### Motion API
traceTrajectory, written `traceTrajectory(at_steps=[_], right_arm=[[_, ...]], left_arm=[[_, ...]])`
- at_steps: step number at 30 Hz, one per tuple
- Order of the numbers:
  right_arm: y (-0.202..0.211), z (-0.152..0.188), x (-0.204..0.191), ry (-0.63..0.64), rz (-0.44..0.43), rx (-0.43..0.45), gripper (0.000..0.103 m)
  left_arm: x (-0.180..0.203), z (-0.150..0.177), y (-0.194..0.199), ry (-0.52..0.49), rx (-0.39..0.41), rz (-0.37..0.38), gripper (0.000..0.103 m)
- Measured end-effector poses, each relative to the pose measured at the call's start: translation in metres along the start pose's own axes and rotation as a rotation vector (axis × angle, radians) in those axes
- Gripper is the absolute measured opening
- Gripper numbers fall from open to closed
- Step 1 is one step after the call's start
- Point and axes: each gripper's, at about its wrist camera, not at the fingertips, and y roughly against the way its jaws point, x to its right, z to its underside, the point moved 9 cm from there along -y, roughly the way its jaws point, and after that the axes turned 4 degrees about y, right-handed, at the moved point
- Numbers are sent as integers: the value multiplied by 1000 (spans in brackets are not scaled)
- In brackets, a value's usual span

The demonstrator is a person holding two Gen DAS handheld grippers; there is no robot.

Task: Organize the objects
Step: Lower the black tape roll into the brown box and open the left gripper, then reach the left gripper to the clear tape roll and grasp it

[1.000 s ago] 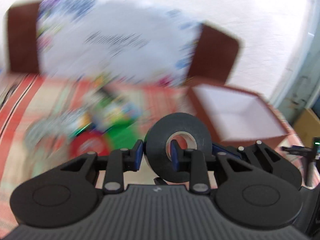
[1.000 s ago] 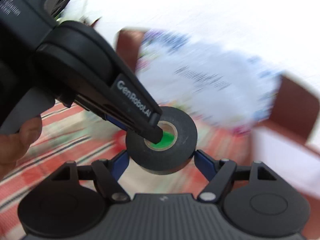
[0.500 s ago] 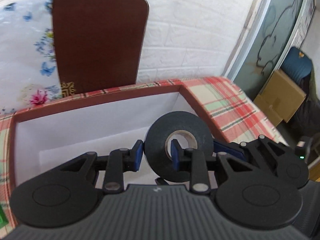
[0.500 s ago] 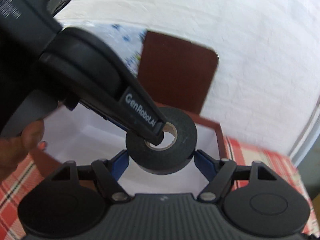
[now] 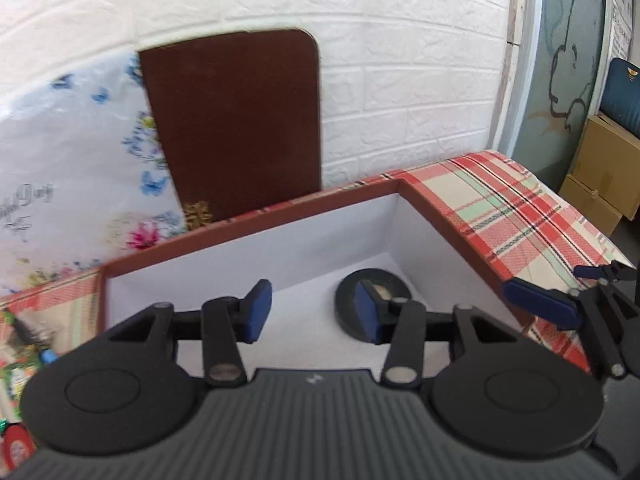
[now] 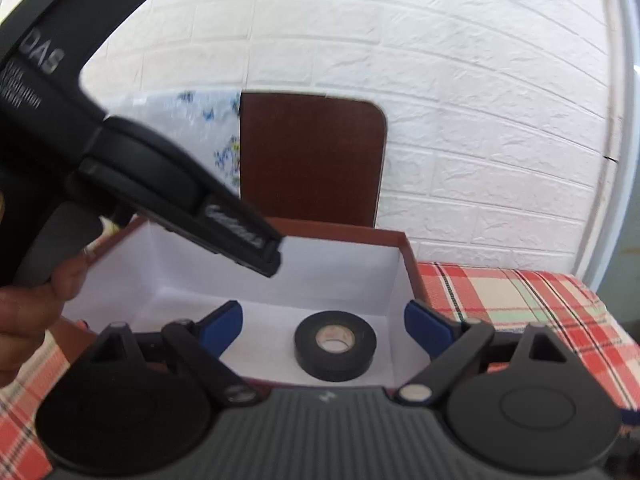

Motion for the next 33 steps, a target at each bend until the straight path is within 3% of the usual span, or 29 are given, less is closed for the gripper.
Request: traceTrajectory(at_steps=[6,9,12,17,21,24,27,29,33], right_arm=[[74,19,1,-103,26,67,88],[100,11,-35,-117,-1,85,88],[83,-26,-65,-105,-31,100,88],[93,-34,-114,-67,-111,101,87],[87,-21,-169,26,-220,57,78],[77,-9,-216,140,-305,20,70],[70,2,-263,227,-382,-13,67],[63,9,-291,259,-416,-48,67],[53,17,-335,268,-466,-116,69]], left_arm=[[-34,18,43,23,21,-53,55],[-56,29,62,37,30,-78,56],[-81,45,79,57,37,-110,57],[-131,95,97,131,12,-144,57],[-187,142,112,182,-20,-191,57],[-253,159,128,235,-14,-295,57],[-336,174,135,417,-43,-396,55],[-379,180,137,529,-36,-420,55],[-400,175,109,532,-69,-397,53]])
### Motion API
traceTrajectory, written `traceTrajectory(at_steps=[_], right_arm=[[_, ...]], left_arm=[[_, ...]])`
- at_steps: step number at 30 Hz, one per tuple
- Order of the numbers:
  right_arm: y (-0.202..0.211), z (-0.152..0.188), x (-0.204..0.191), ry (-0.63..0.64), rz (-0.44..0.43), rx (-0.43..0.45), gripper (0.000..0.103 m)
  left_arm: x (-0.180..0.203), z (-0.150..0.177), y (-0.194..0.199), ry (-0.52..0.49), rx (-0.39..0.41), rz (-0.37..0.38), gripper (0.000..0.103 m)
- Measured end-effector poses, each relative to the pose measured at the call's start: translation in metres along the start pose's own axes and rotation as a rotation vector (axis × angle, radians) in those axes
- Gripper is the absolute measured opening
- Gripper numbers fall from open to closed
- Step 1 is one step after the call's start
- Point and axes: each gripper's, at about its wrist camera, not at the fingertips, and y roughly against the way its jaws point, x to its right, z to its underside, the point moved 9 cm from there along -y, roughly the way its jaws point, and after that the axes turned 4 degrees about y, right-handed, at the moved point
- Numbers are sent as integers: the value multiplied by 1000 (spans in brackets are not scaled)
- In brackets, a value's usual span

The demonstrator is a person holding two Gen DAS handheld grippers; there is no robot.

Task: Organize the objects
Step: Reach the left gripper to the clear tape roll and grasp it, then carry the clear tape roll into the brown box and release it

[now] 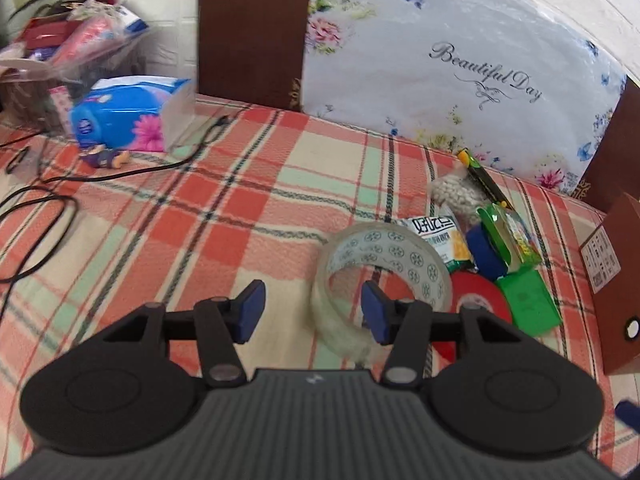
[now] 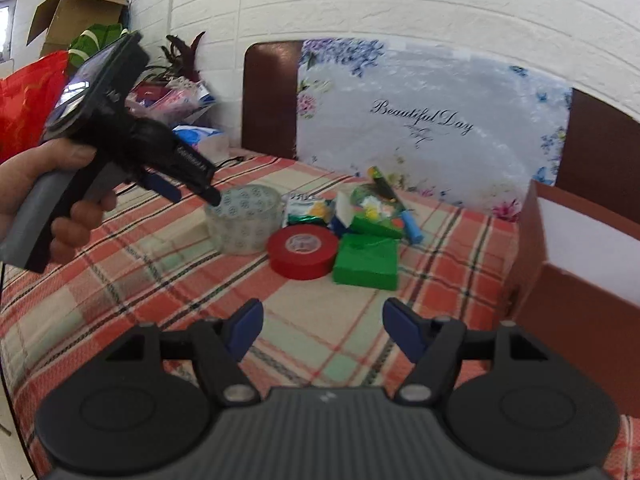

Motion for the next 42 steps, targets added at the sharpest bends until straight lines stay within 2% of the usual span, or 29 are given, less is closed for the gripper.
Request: traceTrajectory(at_steps=[2,4,5,7,10,13,17,19,23,26,27,31,33,36,38,39,42], right_arm=[[-4,1,-12,25,-6,-17,70],[-3,2,-15,51,-2,-24,71],[-1,3,-15,57,4,-23,71],[6,3,-12,64,24,-15,73],[21,5,0,56,51,4,76],[30,11,7,42,66,8,78],[39,30,15,-8,55,-21,80],[44,40,16,-15,45,-39,81],[54,60,18,-28,33,-69,82],[60,68,19,-20,34,-74,89],[62,70,20,-20,36,-75,90],[63,78,23,-34,33,-86,91],[62,80,24,-35,31,-87,91],[58,82,23,-47,19,-90,92],[52,84,24,-56,13,-100,92],[48,86,24,-63,9,-106,90],[42,84,24,-69,-8,-110,87]], left_arm=[[7,3,-18,-37,-29,-24,39],[1,11,-36,-29,-58,-37,20],[-2,14,-34,-20,-44,-51,16],[2,16,-23,-3,-44,-27,14],[14,23,5,-20,-17,-12,14],[28,48,26,23,-95,124,14],[65,91,44,-53,-152,191,14],[87,109,46,-67,-194,250,14],[130,127,53,-88,-243,325,14],[161,144,58,-122,-290,385,16],[166,148,61,-147,-289,384,21],[164,141,72,-205,-220,354,24],[160,137,79,-226,-203,351,28],[163,140,86,-295,-180,338,28],[171,149,82,-345,-200,338,28],[173,155,77,-363,-215,337,21],[177,152,80,-383,-175,322,19]])
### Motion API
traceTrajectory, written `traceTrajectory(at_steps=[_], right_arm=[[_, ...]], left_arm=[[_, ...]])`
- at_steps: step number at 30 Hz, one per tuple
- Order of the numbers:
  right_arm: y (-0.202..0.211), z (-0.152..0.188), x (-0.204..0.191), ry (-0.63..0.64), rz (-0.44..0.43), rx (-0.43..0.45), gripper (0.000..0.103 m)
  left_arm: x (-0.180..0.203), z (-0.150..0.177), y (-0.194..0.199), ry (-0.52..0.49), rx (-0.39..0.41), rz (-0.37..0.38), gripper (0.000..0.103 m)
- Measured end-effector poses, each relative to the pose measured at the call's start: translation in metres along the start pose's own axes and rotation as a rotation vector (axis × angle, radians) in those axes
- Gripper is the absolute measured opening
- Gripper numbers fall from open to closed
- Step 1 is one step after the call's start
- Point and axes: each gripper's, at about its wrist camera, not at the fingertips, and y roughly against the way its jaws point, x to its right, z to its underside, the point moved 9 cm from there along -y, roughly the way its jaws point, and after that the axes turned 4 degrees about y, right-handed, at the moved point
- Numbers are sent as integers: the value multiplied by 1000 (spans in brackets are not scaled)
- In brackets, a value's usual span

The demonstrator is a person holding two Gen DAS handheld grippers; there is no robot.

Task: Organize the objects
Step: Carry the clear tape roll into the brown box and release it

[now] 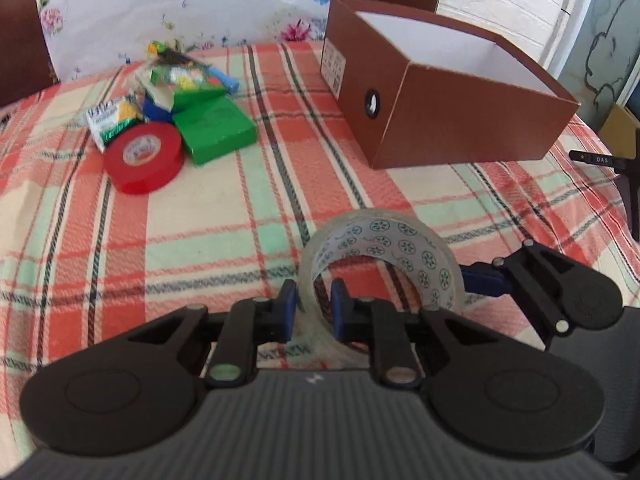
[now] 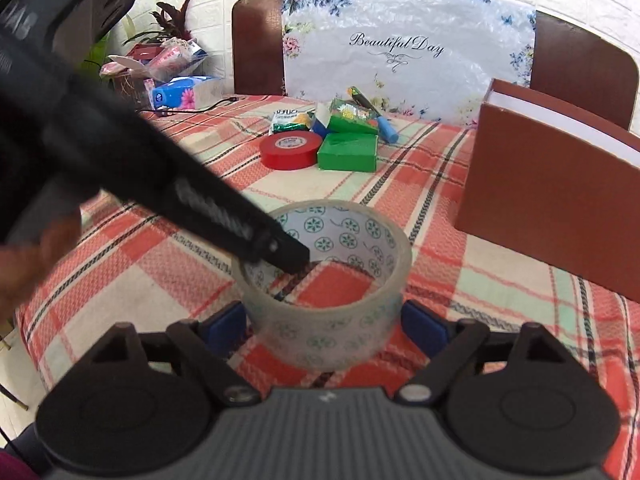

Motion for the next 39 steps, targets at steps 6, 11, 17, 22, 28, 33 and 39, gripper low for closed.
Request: traceTrajectory(at_steps=[6,11,17,22,28,33,39], right_arm=[[41,-50,38,38,148,178,87],[49,-93,113,-17,274,235,88],[7,-101,186,-122,256,139,88],[-24,-86,210,-145,268,76,96],[-1,-72,216,-204,288,120,96],[33,-67,216,-261,307,162,96],[89,-46,206,-368,346,249,96]], left_arm=[[42,-90,43,-41,194,79,19],[91,-162,29,-88,292,126,20],[113,-192,-35,-109,239,72,20],[102,-184,-66,-37,150,32,25],[101,-178,-44,-74,200,-28,25],[100,-167,-17,-100,233,-79,26],[92,-136,8,-65,239,-119,35]])
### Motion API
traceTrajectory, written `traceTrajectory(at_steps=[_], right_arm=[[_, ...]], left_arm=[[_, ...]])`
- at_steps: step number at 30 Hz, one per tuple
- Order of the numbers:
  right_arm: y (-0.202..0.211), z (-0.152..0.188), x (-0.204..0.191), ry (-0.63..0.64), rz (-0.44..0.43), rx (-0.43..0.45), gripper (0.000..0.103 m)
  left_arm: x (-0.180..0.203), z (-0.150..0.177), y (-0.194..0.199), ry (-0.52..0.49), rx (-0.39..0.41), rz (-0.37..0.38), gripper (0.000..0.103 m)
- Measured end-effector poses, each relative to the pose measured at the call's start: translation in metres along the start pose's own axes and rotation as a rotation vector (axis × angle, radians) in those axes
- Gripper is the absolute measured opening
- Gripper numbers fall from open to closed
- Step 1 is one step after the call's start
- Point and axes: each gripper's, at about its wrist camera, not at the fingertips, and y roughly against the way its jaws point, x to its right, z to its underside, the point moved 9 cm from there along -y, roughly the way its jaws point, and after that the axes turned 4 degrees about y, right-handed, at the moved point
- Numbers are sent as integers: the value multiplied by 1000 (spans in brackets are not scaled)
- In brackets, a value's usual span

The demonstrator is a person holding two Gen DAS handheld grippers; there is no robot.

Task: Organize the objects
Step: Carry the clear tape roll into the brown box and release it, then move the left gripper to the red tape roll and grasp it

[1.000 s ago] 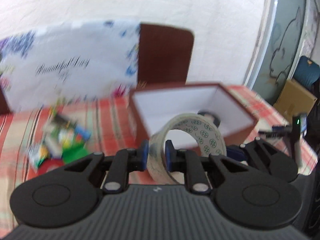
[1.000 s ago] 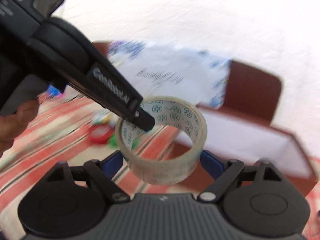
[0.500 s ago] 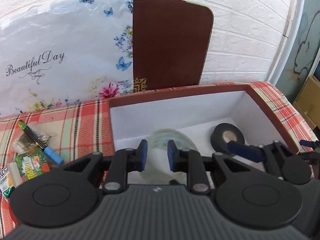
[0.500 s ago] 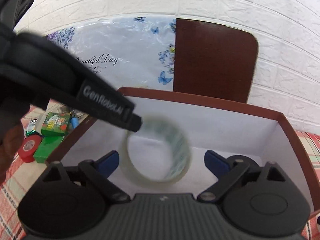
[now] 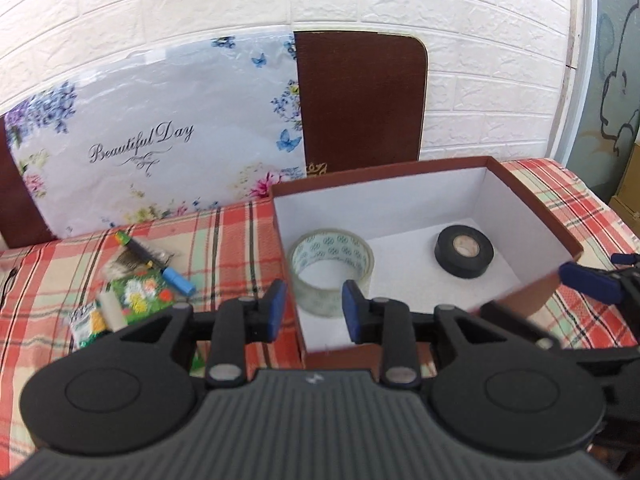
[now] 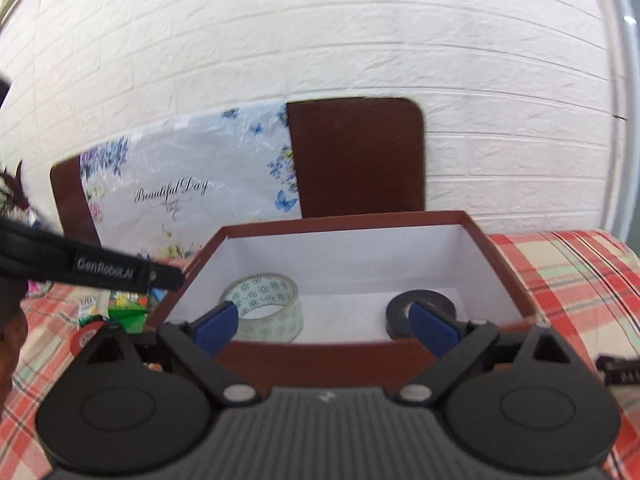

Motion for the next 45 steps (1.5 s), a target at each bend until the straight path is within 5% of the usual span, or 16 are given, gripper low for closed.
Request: traceTrajectory(at_steps=[8,21,32,45], right_arm=[[40,22,9,-118,12,-11,94],[47,24,15,-203,8,-46,93],[33,36,-17,-115,-23,-104,90],[2,60,-104,75,-146,-179,71]], left_arm=[[-3,39,24,19,-22,-22,51],[-16,64,32,13,-47,-61,56],[-49,82,20,53,-79,-89,56],[-140,109,-1,168,-115,-157,56]])
